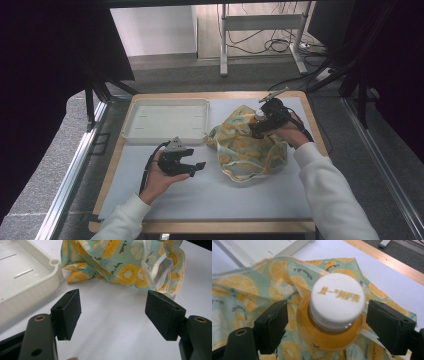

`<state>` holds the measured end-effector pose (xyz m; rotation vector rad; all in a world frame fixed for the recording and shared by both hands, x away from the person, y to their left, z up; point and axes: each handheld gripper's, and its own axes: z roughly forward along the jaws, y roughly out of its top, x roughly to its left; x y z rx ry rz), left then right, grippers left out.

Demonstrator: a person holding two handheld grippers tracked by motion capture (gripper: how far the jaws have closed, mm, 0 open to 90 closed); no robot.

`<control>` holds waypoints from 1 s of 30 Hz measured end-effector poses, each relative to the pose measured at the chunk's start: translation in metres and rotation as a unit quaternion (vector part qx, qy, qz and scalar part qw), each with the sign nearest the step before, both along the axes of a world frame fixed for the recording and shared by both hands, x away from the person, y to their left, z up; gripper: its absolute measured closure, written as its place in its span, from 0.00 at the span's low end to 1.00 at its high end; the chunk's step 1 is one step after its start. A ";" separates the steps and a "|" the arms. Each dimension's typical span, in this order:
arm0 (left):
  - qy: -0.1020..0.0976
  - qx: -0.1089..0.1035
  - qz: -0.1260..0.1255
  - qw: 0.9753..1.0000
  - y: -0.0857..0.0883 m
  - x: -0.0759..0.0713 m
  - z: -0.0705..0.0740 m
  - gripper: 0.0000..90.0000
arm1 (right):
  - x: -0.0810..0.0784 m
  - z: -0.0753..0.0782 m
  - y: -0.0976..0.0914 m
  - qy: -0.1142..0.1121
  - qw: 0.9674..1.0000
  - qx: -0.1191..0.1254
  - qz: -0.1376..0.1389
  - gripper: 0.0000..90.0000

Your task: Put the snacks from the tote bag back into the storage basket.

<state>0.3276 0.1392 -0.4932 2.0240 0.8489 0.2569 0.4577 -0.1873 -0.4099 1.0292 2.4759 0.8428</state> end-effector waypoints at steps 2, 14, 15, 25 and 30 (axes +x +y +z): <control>0.000 -0.001 0.000 1.000 0.000 0.000 0.000 0.32 | 0.002 -0.005 0.002 0.006 1.000 -0.007 0.004 0.25; 0.003 -0.003 0.000 1.000 0.001 0.001 0.000 0.32 | 0.006 -0.007 0.002 0.015 0.999 -0.026 0.012 0.33; 0.004 -0.003 0.000 1.000 0.002 0.001 0.000 0.32 | 0.006 -0.007 0.002 0.015 0.999 -0.026 0.012 0.33; 0.007 -0.002 0.002 1.000 0.003 0.002 -0.002 0.32 | 0.002 0.008 -0.001 0.002 1.000 -0.008 0.020 0.34; 0.007 0.000 0.002 1.000 0.002 0.002 -0.002 0.32 | -0.004 0.021 -0.002 -0.007 1.000 0.005 0.028 0.34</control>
